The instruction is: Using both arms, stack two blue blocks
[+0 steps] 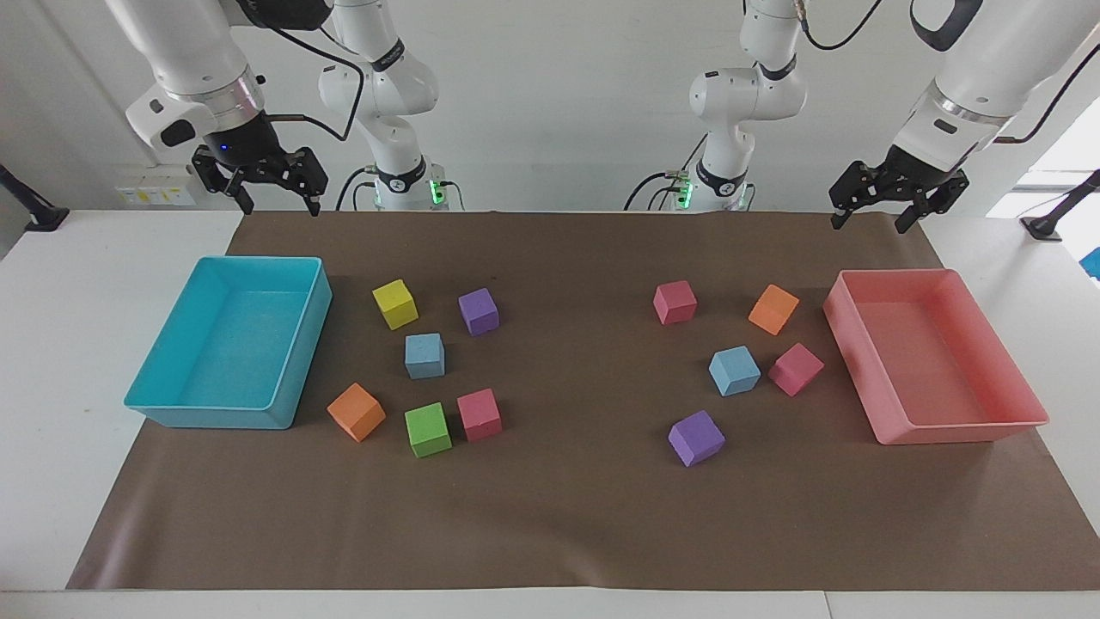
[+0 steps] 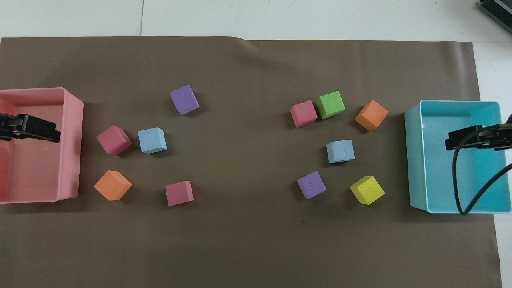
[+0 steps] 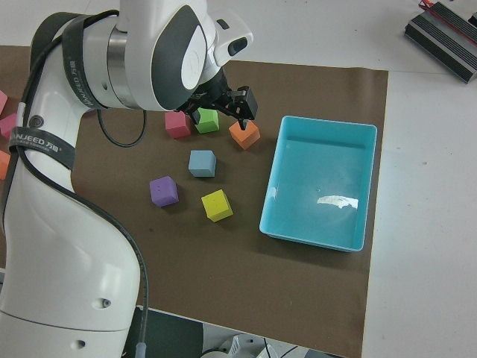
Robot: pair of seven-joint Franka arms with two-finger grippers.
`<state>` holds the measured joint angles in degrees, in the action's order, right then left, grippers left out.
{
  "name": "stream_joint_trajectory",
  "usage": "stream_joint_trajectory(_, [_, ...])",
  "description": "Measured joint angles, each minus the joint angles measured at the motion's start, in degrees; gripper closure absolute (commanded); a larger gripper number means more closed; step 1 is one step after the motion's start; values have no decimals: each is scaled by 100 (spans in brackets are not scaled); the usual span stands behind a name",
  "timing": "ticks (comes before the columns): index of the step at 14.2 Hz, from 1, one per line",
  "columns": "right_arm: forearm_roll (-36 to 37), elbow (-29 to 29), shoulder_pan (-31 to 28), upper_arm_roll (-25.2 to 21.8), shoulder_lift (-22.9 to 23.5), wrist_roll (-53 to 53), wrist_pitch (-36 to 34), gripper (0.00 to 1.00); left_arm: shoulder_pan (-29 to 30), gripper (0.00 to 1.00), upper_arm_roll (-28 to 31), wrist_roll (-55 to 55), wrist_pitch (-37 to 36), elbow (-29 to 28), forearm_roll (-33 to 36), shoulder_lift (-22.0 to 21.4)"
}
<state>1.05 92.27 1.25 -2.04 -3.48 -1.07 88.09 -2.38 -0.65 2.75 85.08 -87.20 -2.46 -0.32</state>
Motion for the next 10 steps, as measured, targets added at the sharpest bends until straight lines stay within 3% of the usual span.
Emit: stream_joint_trajectory(10, [0, 265, 32, 49, -1, 0, 240, 0, 0, 0, 0, 0, 0, 0, 0, 0])
